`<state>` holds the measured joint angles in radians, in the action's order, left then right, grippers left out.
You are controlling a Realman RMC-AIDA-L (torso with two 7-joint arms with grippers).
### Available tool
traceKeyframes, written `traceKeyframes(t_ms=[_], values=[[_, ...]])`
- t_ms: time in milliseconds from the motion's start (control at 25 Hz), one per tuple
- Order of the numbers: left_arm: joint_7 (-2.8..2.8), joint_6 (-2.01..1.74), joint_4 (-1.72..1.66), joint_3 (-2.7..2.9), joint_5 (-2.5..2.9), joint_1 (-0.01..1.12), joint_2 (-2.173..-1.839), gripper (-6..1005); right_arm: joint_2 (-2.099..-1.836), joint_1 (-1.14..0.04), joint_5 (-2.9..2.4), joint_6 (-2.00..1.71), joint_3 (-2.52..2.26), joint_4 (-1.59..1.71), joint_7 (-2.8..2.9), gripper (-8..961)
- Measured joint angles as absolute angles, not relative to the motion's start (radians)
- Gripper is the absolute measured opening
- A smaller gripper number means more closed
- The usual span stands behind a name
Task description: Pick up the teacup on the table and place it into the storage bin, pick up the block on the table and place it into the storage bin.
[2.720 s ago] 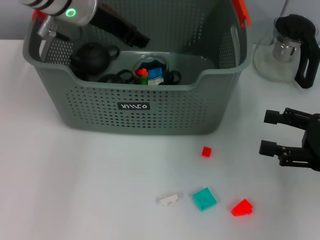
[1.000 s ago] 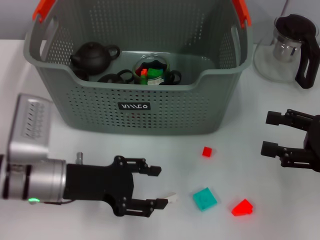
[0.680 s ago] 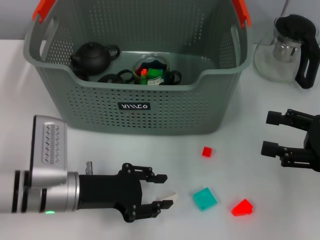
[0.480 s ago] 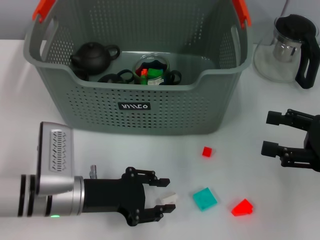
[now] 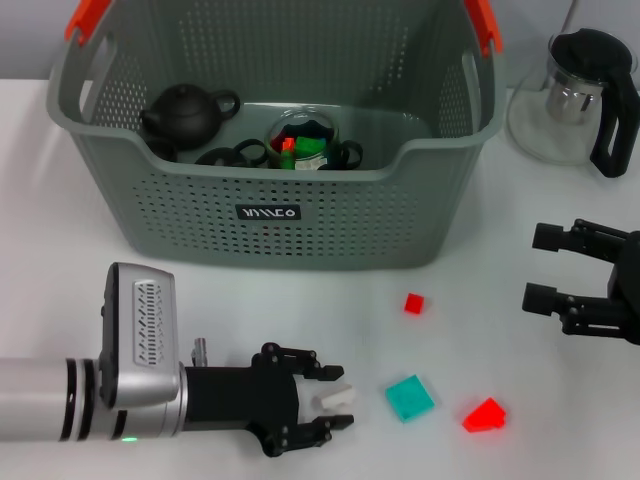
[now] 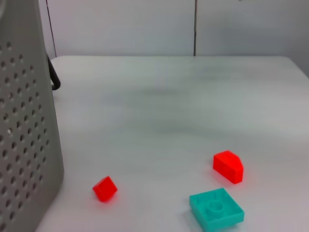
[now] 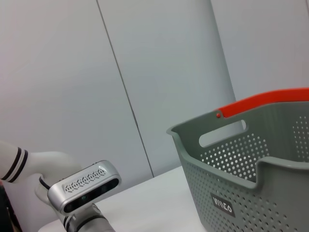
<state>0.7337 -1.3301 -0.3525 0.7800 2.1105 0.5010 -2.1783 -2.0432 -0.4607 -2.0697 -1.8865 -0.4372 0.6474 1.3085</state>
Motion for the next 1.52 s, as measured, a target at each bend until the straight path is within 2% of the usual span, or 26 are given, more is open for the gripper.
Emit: traceKeyframes(t_ms=[200, 440, 1000, 1440, 1520], values=[[0.723, -1.315, -0.351, 0.773, 2.07, 0.498, -2.177, 534, -2.043, -0.457, -2.069, -1.889, -0.437, 0.647, 1.308, 914], [0.722, -1.305, -0.354, 0.776, 2.058, 0.494, -2.175, 362, -2.043, -0.457, -2.068, -1.891, -0.437, 0.647, 1.309, 914], [0.721, -1.293, -0.347, 0.785, 2.067, 0.498, -2.177, 343, -2.043, -0.457, -2.068, -1.893, -0.437, 0.647, 1.31, 915], [0.815, -1.315, -0.373, 0.791, 2.043, 0.497, -2.175, 163, -2.041, -0.461, -2.068, -1.893, -0.437, 0.647, 1.321, 915], [0.832, -1.388, -0.402, 0.755, 2.039, 0.487, -2.172, 168, -2.041, -0.462, -2.068, -1.893, -0.437, 0.647, 1.321, 915]])
